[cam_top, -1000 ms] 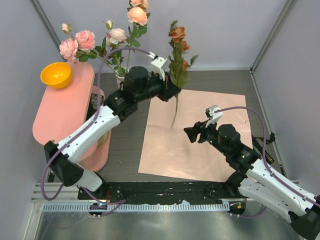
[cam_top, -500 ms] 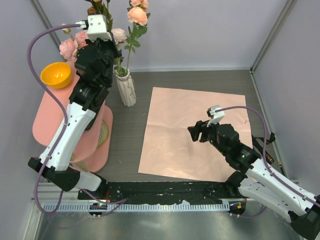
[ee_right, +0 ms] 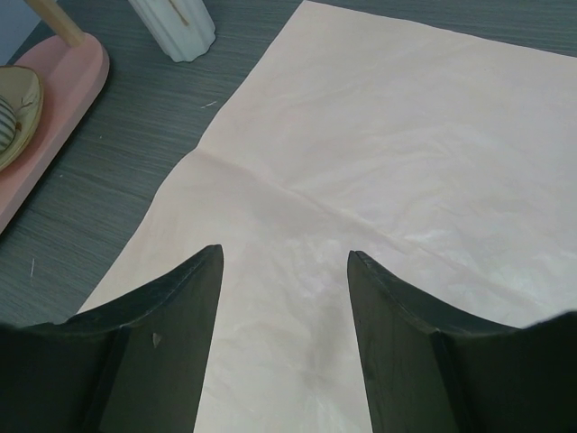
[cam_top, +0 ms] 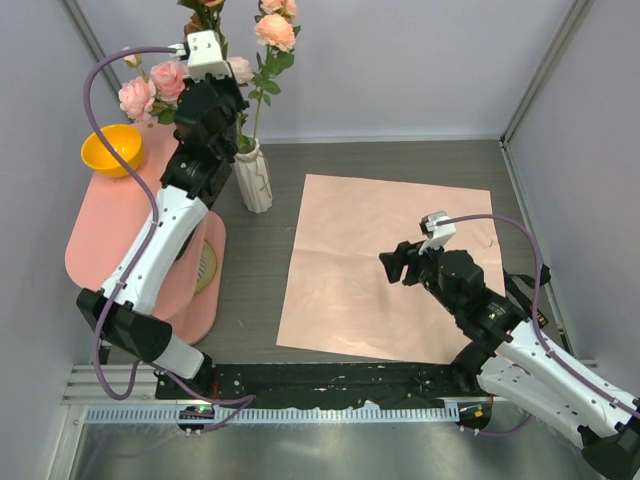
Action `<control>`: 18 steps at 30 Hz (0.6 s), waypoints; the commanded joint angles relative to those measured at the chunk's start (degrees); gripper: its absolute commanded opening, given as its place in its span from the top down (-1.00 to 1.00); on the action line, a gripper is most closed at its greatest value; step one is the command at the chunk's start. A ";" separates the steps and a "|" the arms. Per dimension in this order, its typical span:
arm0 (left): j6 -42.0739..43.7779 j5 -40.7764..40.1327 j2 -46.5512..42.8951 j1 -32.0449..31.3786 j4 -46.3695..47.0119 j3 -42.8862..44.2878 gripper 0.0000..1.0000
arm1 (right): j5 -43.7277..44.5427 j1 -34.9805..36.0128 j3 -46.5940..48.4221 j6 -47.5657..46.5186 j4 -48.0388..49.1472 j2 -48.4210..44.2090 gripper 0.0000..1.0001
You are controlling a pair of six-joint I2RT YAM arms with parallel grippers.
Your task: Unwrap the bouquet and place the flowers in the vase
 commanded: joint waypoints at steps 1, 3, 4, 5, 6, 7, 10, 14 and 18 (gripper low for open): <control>-2.46 -2.39 0.71 1.48 7.52 -2.09 1.00 | 1.09 -0.04 1.59 1.35 0.18 -0.76 -0.26; -3.95 -2.48 1.33 2.45 7.87 -2.53 1.00 | 1.18 -0.04 1.15 1.52 0.26 -1.20 -0.26; -4.22 -2.48 1.76 2.63 7.87 -2.53 1.00 | 1.18 -0.04 1.24 1.61 0.09 -1.37 -0.26; -4.57 -2.48 2.03 2.97 7.96 -2.88 1.00 | 1.18 -0.04 1.15 1.61 0.09 -1.29 -0.26; -5.27 -2.91 2.21 3.24 8.14 -3.23 1.00 | 1.26 -0.04 1.15 1.70 0.00 -1.29 -0.26; -5.97 -3.27 2.29 3.33 8.57 -3.76 1.00 | 1.18 0.05 1.15 2.05 0.00 -1.03 -0.26; -8.34 -3.71 2.47 3.51 9.28 -7.00 0.87 | 0.83 -0.03 0.54 2.49 0.17 -0.59 -0.25; -10.90 -2.75 0.55 3.51 8.49 -11.22 -0.33 | 0.65 0.05 -0.08 3.10 0.79 0.03 -0.25; -16.51 0.15 -5.59 3.59 6.21 -17.64 -0.99 | 0.12 0.05 0.01 2.84 2.10 1.61 -0.25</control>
